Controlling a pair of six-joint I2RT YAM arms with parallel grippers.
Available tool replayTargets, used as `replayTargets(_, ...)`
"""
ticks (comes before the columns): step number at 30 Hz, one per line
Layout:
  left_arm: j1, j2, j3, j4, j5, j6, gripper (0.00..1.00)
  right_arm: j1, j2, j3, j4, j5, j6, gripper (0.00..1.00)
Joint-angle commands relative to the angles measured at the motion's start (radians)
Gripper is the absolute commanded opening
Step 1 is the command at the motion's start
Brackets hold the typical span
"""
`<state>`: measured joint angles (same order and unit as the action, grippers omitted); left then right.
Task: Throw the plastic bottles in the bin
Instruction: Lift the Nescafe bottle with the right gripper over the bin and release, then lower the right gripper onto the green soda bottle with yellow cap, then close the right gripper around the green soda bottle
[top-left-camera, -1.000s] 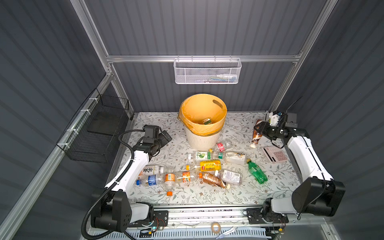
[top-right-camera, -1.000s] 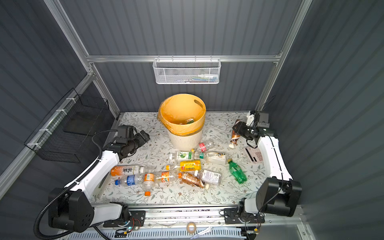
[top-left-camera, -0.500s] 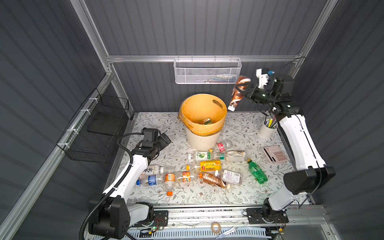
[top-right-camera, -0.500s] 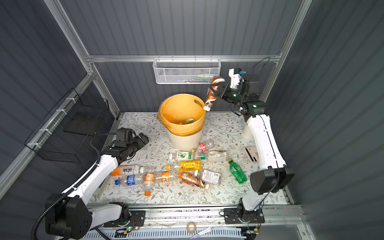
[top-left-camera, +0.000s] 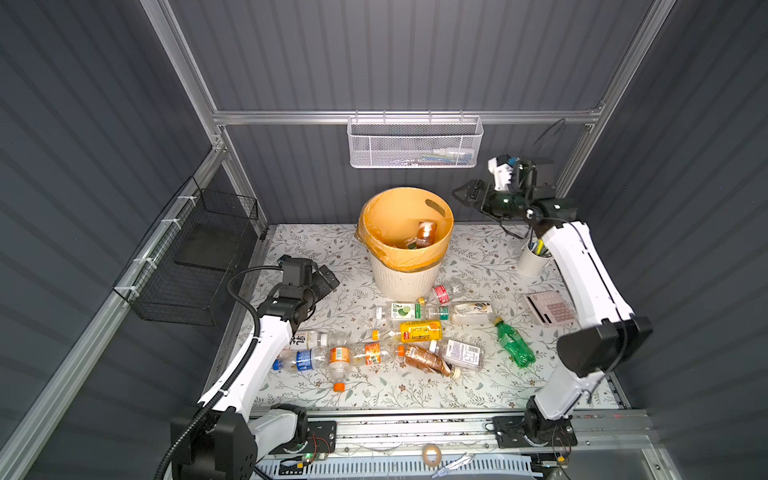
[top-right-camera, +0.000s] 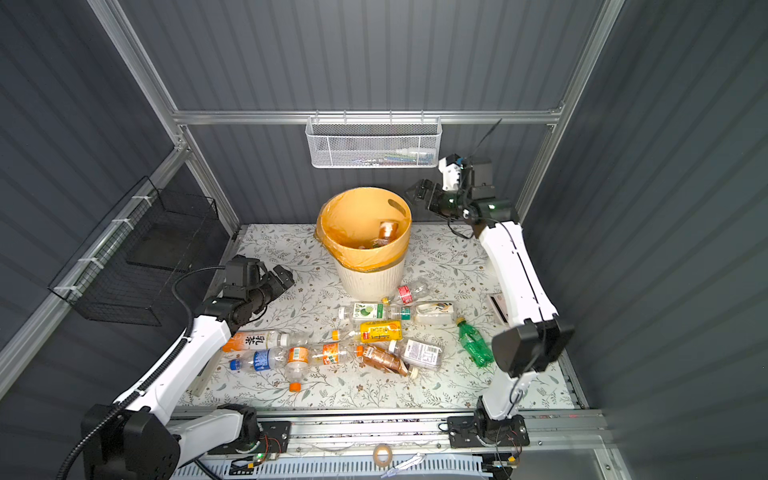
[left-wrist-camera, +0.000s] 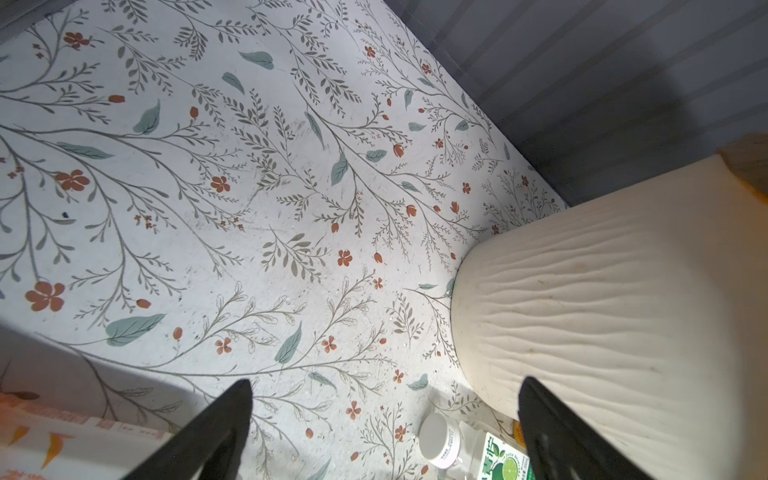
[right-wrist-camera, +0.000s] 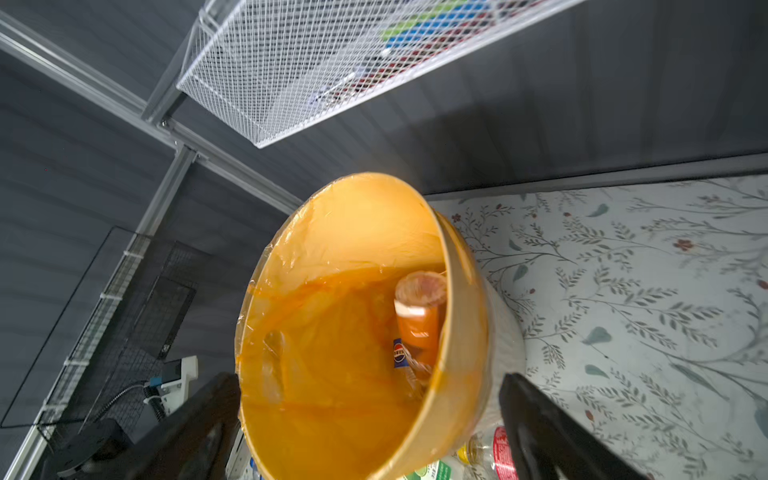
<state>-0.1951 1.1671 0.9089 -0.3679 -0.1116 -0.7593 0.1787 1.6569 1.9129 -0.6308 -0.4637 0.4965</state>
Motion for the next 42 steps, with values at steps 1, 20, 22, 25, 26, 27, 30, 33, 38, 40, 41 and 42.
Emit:
replayTargets(1,0.005,-0.011,-0.012,0.009,-0.001,0.039,1.00,-0.038,-0.168,-0.232,0.128,0.096,0.023,0.99)
replayTargets(20,0.004,0.069,-0.024,0.075,0.077,0.071,1.00,-0.209,-0.684,-1.162,-0.123,0.479,0.102,0.99)
replayTargets(22,0.005,0.069,-0.025,0.078,0.078,0.073,1.00,-0.209,-0.688,-1.200,-0.129,0.490,0.131,0.99)
replayTargets(25,0.005,0.069,-0.025,0.078,0.079,0.078,1.00,-0.209,-0.687,-1.249,-0.111,0.489,0.159,0.99)
replayTargets(26,0.005,0.070,-0.028,0.078,0.079,0.079,1.00,-0.209,-0.683,-1.263,-0.102,0.485,0.165,0.99)
replayTargets(27,0.005,0.071,-0.028,0.078,0.079,0.081,1.00,-0.209,-0.677,-1.277,-0.093,0.482,0.171,0.99)
replayTargets(30,0.004,0.075,-0.028,0.078,0.081,0.084,1.00,-0.209,-0.652,-1.309,-0.070,0.469,0.168,0.99)
replayTargets(33,0.005,0.082,-0.025,0.076,0.083,0.089,1.00,-0.209,-0.633,-1.339,-0.035,0.450,0.173,0.99)
replayTargets(38,0.005,0.095,-0.018,0.080,0.090,0.091,1.00,-0.209,-0.616,-1.386,0.029,0.420,0.194,0.99)
replayTargets(40,0.005,0.101,-0.015,0.078,0.093,0.091,1.00,-0.209,-0.610,-1.394,0.054,0.407,0.198,0.98)
replayTargets(41,0.005,0.103,-0.014,0.079,0.093,0.092,1.00,-0.209,-0.603,-1.395,0.062,0.399,0.196,0.97)
replayTargets(42,0.005,0.105,-0.013,0.079,0.095,0.093,1.00,-0.209,-0.594,-1.395,0.067,0.395,0.194,0.95)
